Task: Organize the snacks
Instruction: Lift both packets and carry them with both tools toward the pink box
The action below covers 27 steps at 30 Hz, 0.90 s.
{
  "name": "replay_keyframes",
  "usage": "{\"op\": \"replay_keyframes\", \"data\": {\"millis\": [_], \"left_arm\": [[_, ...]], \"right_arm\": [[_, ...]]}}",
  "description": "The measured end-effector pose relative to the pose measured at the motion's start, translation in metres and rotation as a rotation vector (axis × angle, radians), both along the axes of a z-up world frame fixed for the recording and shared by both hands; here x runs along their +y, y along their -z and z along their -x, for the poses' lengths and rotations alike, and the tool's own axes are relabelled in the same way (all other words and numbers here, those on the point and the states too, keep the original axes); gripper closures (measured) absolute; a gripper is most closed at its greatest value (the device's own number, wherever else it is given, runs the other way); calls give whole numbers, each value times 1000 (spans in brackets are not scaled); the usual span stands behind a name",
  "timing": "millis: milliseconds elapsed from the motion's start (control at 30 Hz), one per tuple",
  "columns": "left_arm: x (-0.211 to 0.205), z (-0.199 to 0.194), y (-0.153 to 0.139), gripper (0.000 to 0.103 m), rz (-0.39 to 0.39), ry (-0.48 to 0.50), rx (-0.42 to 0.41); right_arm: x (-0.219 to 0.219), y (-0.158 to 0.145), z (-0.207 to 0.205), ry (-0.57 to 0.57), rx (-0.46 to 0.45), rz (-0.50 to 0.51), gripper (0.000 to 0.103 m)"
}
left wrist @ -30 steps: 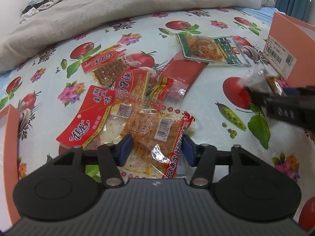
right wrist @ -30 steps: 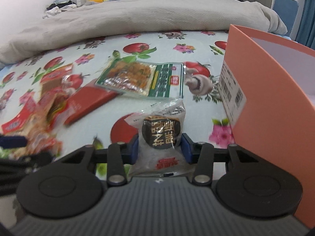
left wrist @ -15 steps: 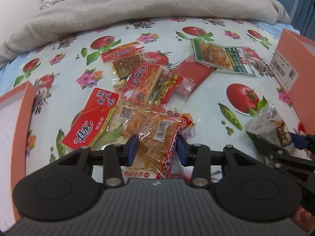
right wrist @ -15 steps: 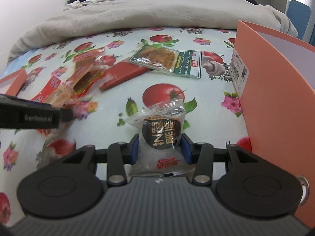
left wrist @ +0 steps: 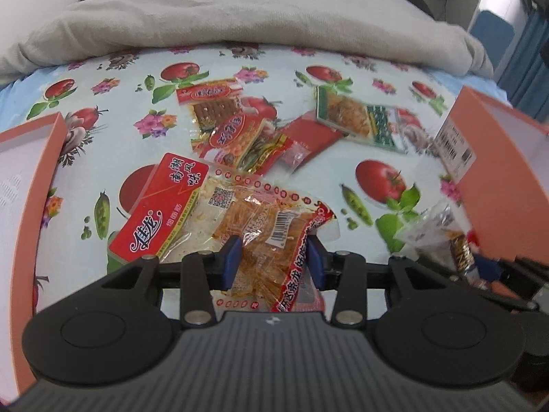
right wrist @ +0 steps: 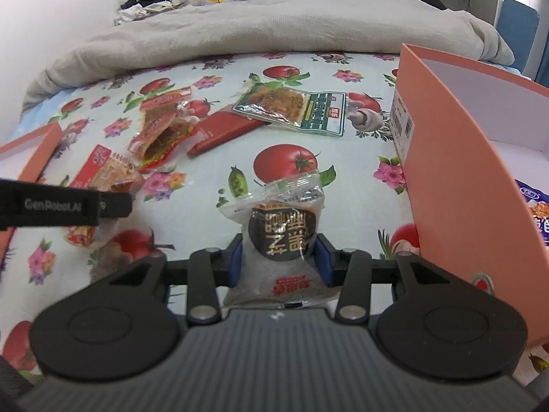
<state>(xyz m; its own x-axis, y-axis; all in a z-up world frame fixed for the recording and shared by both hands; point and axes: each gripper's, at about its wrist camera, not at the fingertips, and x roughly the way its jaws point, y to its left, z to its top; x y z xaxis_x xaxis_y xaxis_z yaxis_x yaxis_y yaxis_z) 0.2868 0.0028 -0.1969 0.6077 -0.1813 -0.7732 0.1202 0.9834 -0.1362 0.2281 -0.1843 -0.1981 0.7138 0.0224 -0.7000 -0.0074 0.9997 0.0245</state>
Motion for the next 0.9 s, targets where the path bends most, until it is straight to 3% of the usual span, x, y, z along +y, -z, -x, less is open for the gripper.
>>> {"op": "replay_keyframes", "data": {"millis": [233,900], "left_arm": [[-3,17,-12,56,4,20,-17],[-1,34,-39,56,68,-20,-25]], "right_arm": [[-4,-12,10,-10,9,-39,57],[-16,-46,20,-34,28,-13,57]]}}
